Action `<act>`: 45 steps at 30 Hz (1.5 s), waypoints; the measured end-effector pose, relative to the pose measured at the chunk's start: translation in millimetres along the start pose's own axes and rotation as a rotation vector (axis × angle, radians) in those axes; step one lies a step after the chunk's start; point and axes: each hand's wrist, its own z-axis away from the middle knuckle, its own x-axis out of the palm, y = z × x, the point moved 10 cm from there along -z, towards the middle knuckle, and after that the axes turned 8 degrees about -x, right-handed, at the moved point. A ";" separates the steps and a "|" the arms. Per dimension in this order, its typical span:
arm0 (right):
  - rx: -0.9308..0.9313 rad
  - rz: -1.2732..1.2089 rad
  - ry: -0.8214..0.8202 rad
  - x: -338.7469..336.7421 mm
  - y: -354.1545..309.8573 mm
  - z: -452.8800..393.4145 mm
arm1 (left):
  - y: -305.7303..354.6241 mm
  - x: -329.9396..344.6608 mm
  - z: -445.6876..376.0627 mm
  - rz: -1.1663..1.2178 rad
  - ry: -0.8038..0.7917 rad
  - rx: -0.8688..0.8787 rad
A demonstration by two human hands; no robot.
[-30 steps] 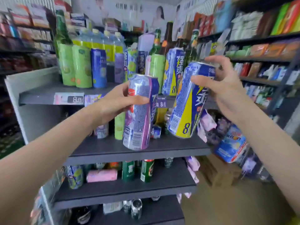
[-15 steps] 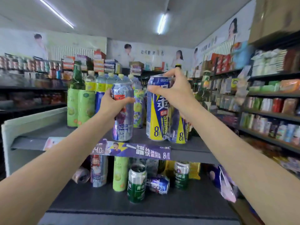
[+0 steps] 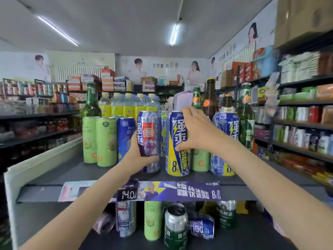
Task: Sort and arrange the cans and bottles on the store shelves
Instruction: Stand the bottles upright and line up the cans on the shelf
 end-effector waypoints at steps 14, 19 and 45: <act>0.109 0.169 -0.129 38.5 2.3 -54.0 | -25.2 1.2 -27.3 -0.370 0.054 -0.057; 0.127 0.301 -0.229 44.0 8.9 -65.0 | -30.6 3.7 -37.9 -0.382 0.052 -0.095; -0.188 -0.462 -0.116 -17.9 -82.0 -91.3 | 5.4 -69.4 8.0 -0.065 0.029 0.128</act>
